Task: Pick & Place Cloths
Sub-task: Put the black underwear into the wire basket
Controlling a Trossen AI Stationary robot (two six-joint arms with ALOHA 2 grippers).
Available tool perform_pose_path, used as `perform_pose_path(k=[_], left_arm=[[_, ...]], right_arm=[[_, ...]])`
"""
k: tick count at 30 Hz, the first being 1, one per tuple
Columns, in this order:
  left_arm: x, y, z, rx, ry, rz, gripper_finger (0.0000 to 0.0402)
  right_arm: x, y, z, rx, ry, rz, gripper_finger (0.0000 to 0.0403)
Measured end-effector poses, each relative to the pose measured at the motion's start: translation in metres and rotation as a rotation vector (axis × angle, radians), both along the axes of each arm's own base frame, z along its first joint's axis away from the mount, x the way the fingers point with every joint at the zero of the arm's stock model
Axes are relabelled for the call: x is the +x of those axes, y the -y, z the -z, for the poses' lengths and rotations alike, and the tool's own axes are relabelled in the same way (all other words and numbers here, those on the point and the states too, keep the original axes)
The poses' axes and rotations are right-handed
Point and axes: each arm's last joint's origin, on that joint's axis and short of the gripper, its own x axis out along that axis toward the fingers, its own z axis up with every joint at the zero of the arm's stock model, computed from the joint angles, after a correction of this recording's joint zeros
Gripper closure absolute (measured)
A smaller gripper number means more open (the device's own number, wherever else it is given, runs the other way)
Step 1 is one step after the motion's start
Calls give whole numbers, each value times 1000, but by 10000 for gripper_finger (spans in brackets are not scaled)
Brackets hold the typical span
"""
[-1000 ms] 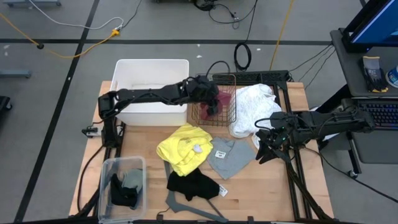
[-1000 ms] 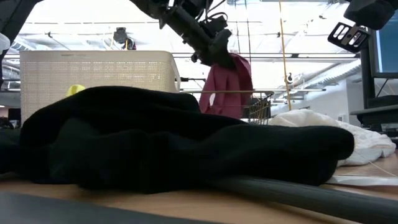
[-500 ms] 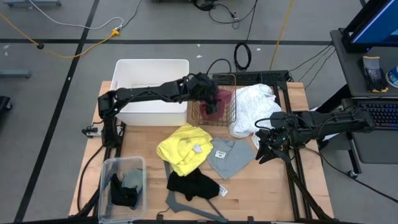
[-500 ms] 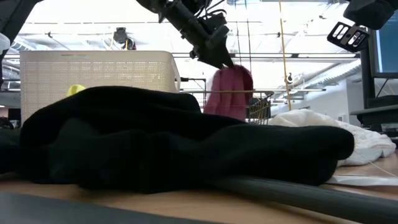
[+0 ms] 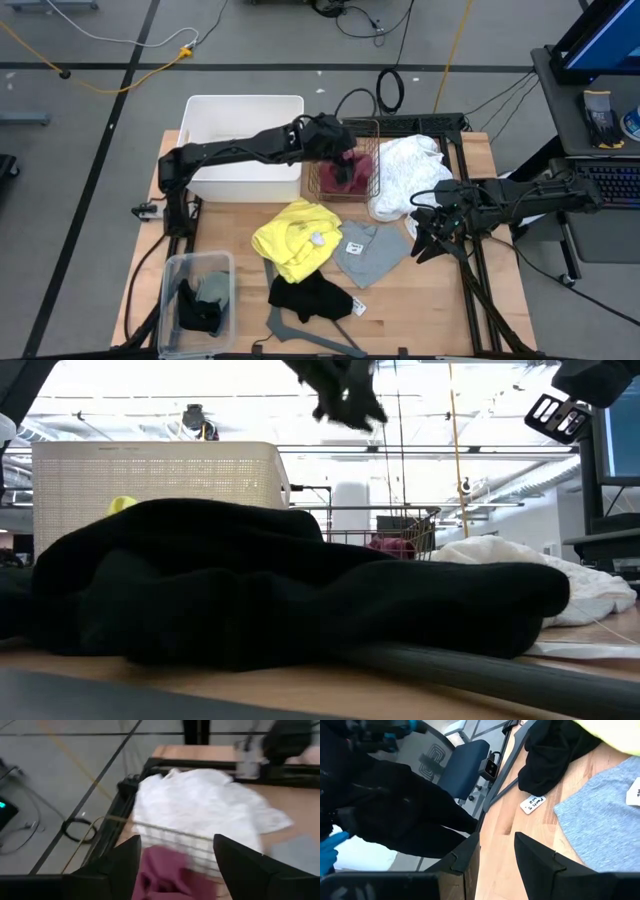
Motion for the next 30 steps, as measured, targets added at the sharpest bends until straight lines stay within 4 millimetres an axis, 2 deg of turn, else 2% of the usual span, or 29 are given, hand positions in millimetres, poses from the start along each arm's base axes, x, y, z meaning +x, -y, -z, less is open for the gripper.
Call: perform_pose_path(k=[7,11,18,22,25,30], left_arm=[[-10,50,-37,-16,-100,115,214],[-18,74,-41,-65,-183,141,267],[-41,109,-43,-166,-313,179,386],[-47,131,-41,-240,-351,176,389],[-52,155,-39,-281,-388,249,396],[-59,193,-20,-354,-501,358,391]], right_arm=[[3,0,-1,-30,45,12,289],[10,1,-3,-55,138,54,289],[22,1,1,-99,257,35,289],[28,1,5,-114,245,57,289],[31,1,9,-127,220,73,289],[36,1,11,-127,211,72,289]])
